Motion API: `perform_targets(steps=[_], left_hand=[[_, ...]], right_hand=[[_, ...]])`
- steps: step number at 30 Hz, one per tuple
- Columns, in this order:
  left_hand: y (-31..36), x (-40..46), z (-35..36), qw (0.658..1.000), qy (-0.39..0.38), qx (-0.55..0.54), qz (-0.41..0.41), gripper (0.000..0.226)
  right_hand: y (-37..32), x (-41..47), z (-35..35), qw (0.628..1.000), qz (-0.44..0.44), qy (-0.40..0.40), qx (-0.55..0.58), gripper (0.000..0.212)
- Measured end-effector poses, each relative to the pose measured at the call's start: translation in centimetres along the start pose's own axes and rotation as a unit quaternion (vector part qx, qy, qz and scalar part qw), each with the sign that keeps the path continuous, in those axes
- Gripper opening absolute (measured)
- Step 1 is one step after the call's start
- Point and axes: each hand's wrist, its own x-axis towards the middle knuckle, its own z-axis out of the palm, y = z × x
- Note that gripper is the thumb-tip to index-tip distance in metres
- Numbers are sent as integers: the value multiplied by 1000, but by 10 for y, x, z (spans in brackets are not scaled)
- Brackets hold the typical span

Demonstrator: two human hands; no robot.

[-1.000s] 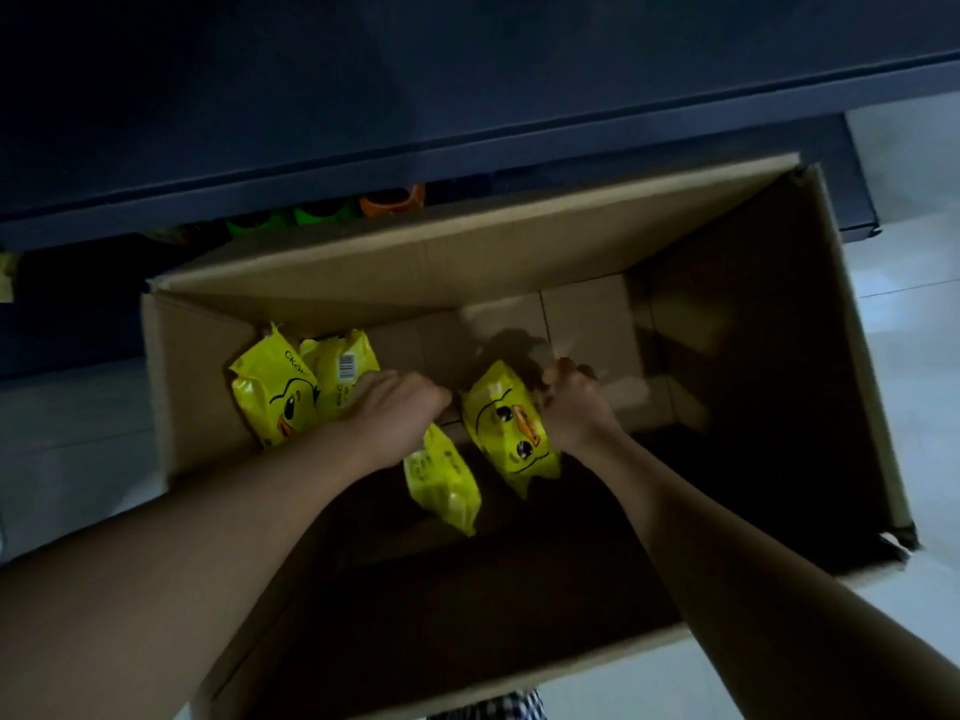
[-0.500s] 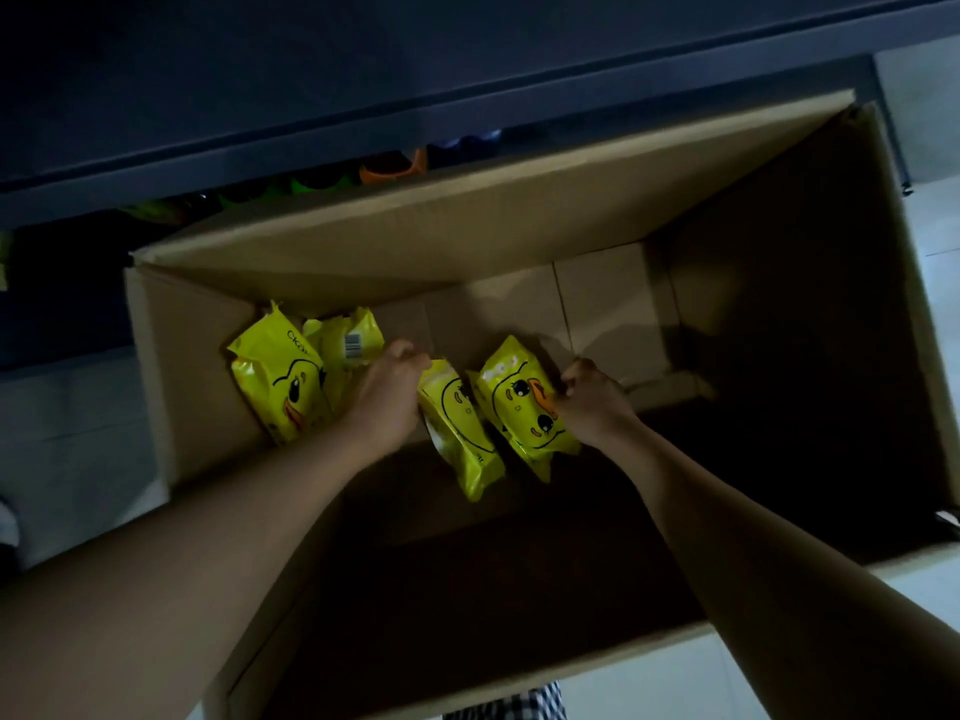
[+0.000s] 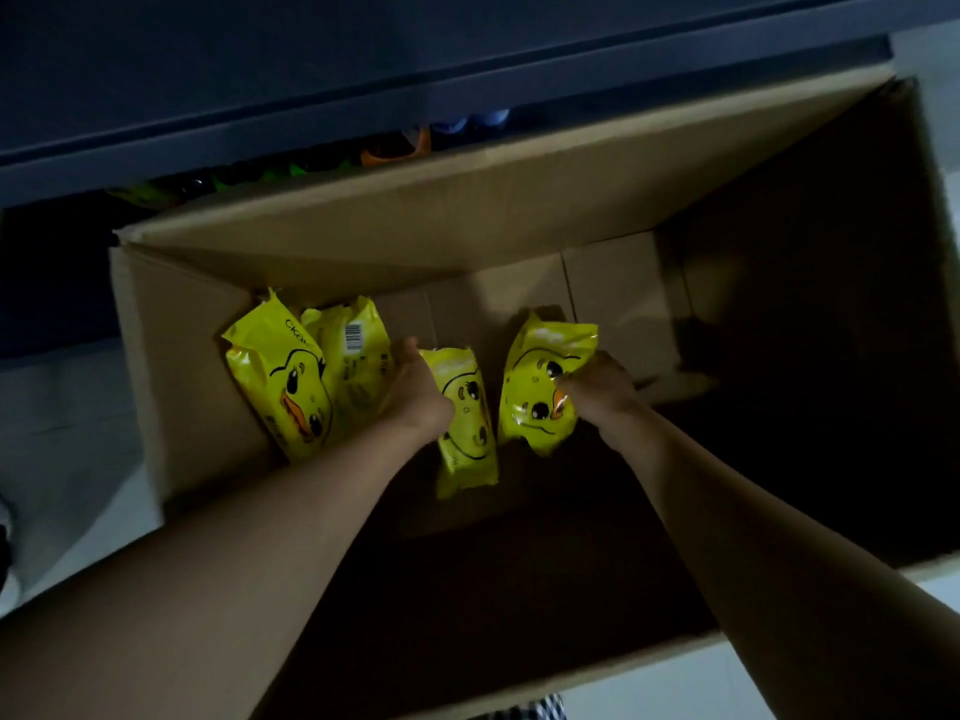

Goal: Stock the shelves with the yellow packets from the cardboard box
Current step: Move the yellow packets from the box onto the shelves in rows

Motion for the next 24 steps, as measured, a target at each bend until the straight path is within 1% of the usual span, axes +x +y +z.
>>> perform_targets(steps=[2,4,6,7,8,9,10,11,12,13,15,16,18,19,20,22,24], left_hand=[[7,3,-1,999,14,26,43,79],[18,7,-3,993,26,74,93,77],[29,14,-5,986,32,104,128,72],[32,18,-6,984,33,108,139,69],[34,21,-6,983,33,107,147,65],[34,24,-6,982,30,106,151,62],[32,26,-6,983,21,106,150,62],[29,26,-5,984,8,107,141,64],[25,25,-4,986,-6,112,127,69],[21,24,-2,987,-19,119,110,75],[12,23,4,987,-35,133,84,86],[10,23,6,988,-33,133,78,86],[8,27,8,990,-21,123,68,82],[9,29,8,991,-18,118,61,83],[10,31,8,992,-18,115,53,84],[14,32,9,993,-17,115,33,87],[16,32,10,994,-7,111,24,80]], right_hand=[[3,2,-12,992,57,16,110,17],[6,4,-23,984,101,12,145,16],[12,5,-32,985,123,5,119,23],[17,7,-35,989,122,13,80,29],[21,8,-37,992,115,43,27,34],[24,8,-40,990,98,93,-35,38],[25,8,-42,984,64,152,-69,39],[25,9,-44,978,17,191,-77,41],[24,11,-45,974,-42,205,-83,42],[20,14,-45,970,-98,197,-106,46],[13,17,-46,954,-193,146,-178,62],[9,18,-46,936,-236,119,-234,69],[2,21,-47,880,-310,79,-350,77],[1,23,-46,858,-327,64,-390,78],[0,24,-46,847,-336,58,-409,79],[-1,28,-47,842,-336,62,-417,77],[-2,29,-51,825,-338,70,-448,72]])
